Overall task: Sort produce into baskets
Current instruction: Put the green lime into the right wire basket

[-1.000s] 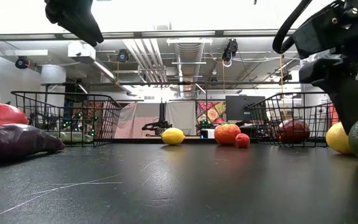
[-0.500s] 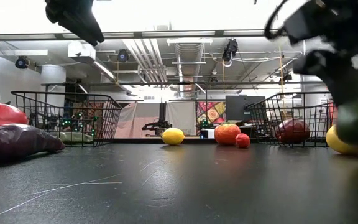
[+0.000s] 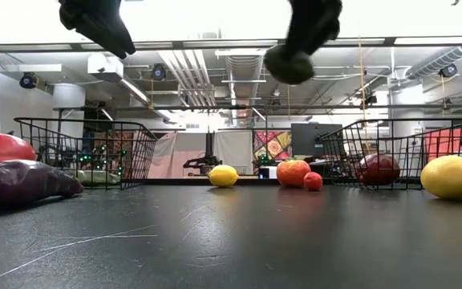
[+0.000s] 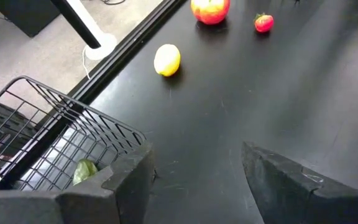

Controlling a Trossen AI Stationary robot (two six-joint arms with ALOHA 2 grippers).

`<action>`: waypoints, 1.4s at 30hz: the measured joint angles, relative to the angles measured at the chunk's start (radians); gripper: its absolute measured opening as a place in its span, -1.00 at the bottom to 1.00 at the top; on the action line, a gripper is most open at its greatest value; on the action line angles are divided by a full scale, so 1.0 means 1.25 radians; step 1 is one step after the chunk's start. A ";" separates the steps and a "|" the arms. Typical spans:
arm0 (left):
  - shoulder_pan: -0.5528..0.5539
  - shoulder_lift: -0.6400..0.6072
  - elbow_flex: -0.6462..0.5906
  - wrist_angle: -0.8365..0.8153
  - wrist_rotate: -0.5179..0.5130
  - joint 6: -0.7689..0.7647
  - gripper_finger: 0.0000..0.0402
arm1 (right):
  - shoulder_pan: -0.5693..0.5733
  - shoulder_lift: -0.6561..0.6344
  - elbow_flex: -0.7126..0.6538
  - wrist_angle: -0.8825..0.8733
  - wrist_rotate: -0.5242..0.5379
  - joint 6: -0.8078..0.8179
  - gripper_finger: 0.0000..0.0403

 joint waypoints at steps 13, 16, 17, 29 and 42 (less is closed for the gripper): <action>0.000 0.000 0.000 0.000 0.000 0.018 0.11 | -0.454 -0.018 0.092 -0.289 0.045 0.044 0.17; 0.000 0.000 0.000 0.000 0.000 0.022 0.11 | -0.525 -0.023 0.082 -0.344 0.099 0.079 0.17; 0.000 0.000 0.000 0.000 0.000 0.024 0.11 | -0.544 -0.023 0.076 -0.357 0.108 0.089 0.16; 0.000 0.000 0.000 -0.008 -0.001 0.024 0.11 | -0.638 -0.039 -0.028 -0.372 0.116 0.134 0.16; 0.000 0.000 0.000 -0.011 -0.016 0.024 0.11 | -0.640 -0.159 -0.237 -0.248 0.092 0.162 0.15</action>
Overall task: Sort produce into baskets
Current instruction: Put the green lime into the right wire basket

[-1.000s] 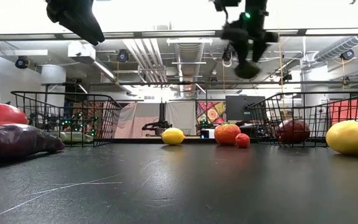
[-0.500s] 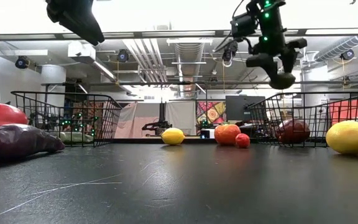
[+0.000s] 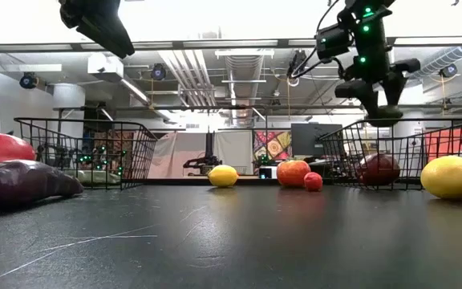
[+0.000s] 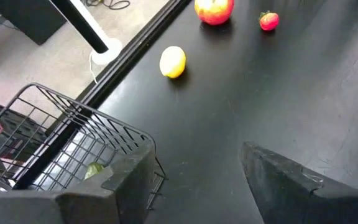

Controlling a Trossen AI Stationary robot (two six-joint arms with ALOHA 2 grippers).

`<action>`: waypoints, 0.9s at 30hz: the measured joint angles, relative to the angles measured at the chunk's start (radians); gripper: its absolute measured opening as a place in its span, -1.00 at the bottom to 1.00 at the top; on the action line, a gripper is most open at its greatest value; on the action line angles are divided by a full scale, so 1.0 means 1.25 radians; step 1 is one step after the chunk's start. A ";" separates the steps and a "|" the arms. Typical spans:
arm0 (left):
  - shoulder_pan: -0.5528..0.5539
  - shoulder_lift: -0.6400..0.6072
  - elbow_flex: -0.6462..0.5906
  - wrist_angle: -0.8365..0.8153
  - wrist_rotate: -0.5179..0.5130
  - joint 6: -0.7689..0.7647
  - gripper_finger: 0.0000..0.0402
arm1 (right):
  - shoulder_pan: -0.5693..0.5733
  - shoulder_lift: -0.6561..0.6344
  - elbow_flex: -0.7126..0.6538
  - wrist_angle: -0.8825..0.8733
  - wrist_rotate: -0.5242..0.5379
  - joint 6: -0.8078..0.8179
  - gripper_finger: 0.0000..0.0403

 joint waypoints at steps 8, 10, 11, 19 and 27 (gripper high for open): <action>0.000 0.000 0.000 0.003 -0.001 0.000 0.11 | 0.000 -0.053 -0.123 0.164 -0.140 0.000 0.16; 0.000 0.000 0.000 0.004 -0.001 0.000 0.11 | 0.000 -0.063 -0.145 0.188 -0.170 0.000 0.15; 0.000 0.000 0.000 0.003 -0.001 0.000 0.11 | 0.000 -0.066 -0.153 0.192 -0.179 0.000 0.15; 0.000 0.000 0.000 0.003 -0.001 0.000 0.11 | 0.000 -0.073 -0.184 0.194 -0.187 0.007 0.18; 0.000 0.000 0.000 0.004 -0.003 -0.001 0.11 | 0.000 -0.073 -0.195 0.207 -0.187 -0.015 0.24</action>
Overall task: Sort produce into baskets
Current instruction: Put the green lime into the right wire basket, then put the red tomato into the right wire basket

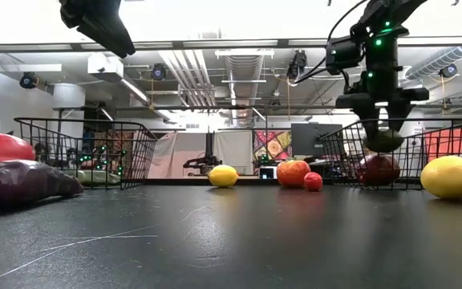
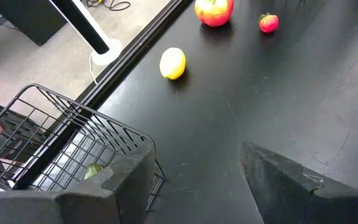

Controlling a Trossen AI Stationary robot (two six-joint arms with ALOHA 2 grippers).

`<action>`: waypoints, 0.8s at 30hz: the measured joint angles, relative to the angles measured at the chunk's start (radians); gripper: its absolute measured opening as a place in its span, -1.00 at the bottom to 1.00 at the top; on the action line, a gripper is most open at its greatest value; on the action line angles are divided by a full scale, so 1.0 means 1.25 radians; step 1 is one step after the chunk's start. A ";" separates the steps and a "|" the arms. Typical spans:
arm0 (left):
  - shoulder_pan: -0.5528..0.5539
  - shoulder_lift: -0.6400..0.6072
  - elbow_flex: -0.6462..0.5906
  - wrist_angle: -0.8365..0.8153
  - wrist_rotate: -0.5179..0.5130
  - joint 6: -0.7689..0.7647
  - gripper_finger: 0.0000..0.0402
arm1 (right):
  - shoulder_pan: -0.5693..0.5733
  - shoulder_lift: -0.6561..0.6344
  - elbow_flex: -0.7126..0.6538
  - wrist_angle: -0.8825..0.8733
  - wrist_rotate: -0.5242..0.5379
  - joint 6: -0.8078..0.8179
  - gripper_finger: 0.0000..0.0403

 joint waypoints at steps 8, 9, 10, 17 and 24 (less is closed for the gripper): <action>0.000 0.000 0.000 0.001 0.000 0.000 0.11 | 0.000 0.000 0.000 0.016 -0.001 -0.008 0.47; 0.000 0.000 0.000 0.001 0.000 0.000 0.11 | 0.000 0.000 0.000 0.016 -0.002 -0.011 0.49; 0.000 0.000 0.000 0.002 0.000 0.000 0.11 | 0.000 0.000 0.000 0.018 -0.006 -0.016 0.51; -0.002 0.000 0.000 0.026 0.000 0.000 0.11 | 0.005 -0.032 0.020 0.031 -0.006 -0.022 0.61; -0.029 0.000 0.000 0.078 -0.001 -0.003 0.11 | 0.087 -0.059 0.116 0.068 0.017 -0.053 0.59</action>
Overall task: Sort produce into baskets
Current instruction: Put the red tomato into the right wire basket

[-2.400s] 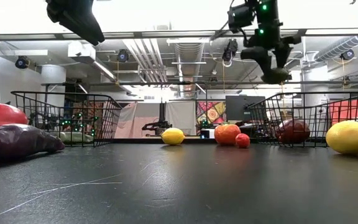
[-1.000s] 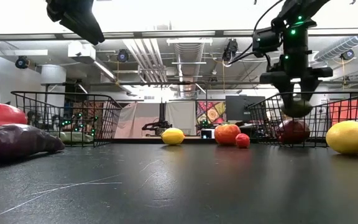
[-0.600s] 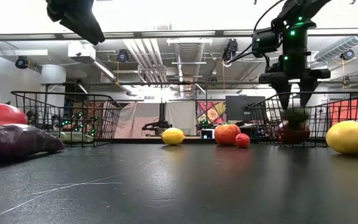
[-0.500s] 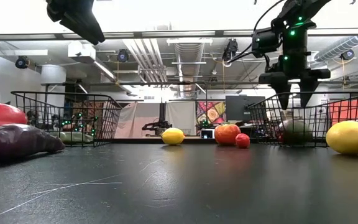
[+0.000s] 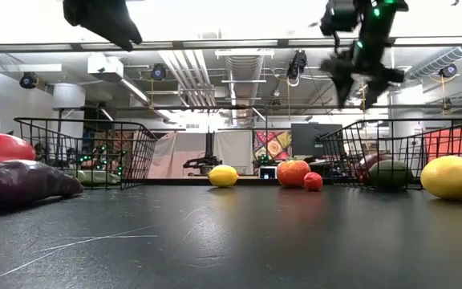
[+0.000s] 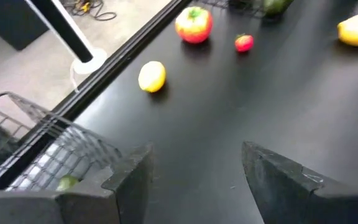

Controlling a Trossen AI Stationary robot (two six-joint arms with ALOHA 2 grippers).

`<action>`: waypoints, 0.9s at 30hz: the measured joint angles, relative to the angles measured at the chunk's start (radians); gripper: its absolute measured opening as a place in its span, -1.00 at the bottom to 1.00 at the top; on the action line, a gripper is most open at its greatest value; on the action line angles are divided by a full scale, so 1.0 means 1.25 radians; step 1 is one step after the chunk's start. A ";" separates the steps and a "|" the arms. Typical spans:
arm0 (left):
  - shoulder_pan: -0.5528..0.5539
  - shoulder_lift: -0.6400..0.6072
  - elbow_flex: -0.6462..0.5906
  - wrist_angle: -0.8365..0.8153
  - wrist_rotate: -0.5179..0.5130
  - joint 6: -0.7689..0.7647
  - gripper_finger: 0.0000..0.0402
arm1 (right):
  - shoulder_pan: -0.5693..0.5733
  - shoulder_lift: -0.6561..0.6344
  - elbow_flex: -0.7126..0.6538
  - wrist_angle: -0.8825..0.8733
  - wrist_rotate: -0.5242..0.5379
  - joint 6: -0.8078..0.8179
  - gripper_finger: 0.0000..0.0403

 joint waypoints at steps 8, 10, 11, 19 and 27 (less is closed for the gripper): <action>-0.038 0.000 0.000 0.029 -0.001 -0.002 0.11 | 0.172 0.091 0.124 0.082 -0.032 -0.212 0.56; -0.044 0.000 0.000 0.029 -0.001 -0.003 0.11 | 0.211 0.130 0.151 0.076 -0.034 -0.265 0.56; -0.044 0.000 0.000 0.029 -0.001 -0.003 0.11 | 0.229 0.152 0.163 0.063 -0.040 -0.290 0.56; -0.047 0.000 0.000 0.028 -0.002 0.002 0.11 | 0.285 0.351 0.229 -0.078 -0.045 -0.224 0.47; -0.048 0.000 0.000 0.020 -0.002 0.007 0.11 | 0.286 0.480 0.229 -0.092 0.005 -0.150 0.40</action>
